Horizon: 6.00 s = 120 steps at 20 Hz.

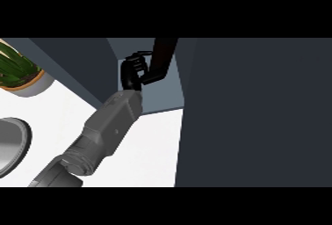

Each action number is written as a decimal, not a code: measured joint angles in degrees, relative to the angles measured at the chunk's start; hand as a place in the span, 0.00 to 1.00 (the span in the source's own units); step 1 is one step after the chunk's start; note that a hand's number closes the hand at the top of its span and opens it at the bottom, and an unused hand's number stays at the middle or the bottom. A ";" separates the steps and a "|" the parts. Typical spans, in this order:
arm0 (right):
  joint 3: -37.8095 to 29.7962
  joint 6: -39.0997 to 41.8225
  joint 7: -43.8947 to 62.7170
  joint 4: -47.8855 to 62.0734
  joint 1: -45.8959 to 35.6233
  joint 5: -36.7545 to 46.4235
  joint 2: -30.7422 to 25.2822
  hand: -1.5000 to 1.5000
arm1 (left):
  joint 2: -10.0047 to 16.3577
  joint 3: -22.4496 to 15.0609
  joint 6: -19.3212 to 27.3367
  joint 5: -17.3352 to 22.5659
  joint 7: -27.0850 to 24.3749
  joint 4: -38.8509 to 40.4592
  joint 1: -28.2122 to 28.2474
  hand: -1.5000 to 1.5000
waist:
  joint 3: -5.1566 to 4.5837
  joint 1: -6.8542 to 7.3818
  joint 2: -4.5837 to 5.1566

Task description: Pick up the wine, place it into the cabinet and close the cabinet

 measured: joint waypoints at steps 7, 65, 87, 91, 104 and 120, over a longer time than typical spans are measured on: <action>-0.74 0.53 -0.67 0.33 0.12 -0.33 -0.38 0.00 | 0.00 1.31 0.76 0.82 2.50 2.03 -3.27 1.00 | 0.02 0.91 0.27; -1.13 -1.30 1.47 -0.17 -0.27 -0.25 -1.46 0.00 | 2.16 -5.28 -18.86 -7.59 -3.45 -3.67 -1.43 0.00 | -0.37 5.43 -1.20; 0.65 -5.87 4.81 -1.18 -1.17 2.64 -4.72 0.00 | 0.36 -17.03 -9.30 -12.42 12.45 -45.10 13.81 0.00 | 0.11 10.70 -3.63; 0.75 -6.11 4.94 -1.23 -1.29 2.81 -5.11 0.00 | 1.24 -20.74 -1.60 -14.38 16.90 -55.93 19.23 0.00 | 0.16 10.58 -3.37; 2.35 -8.12 6.59 -1.59 -3.93 4.44 -6.14 0.00 | 1.78 -33.50 13.68 -17.43 17.32 -83.44 40.11 1.00 | 0.12 10.00 -3.07; 9.25 -5.71 5.43 -1.90 -4.20 4.52 -4.78 1.00 | 24.86 -36.02 1.66 -16.12 15.91 -111.80 63.73 1.00 | 0.39 10.30 -2.96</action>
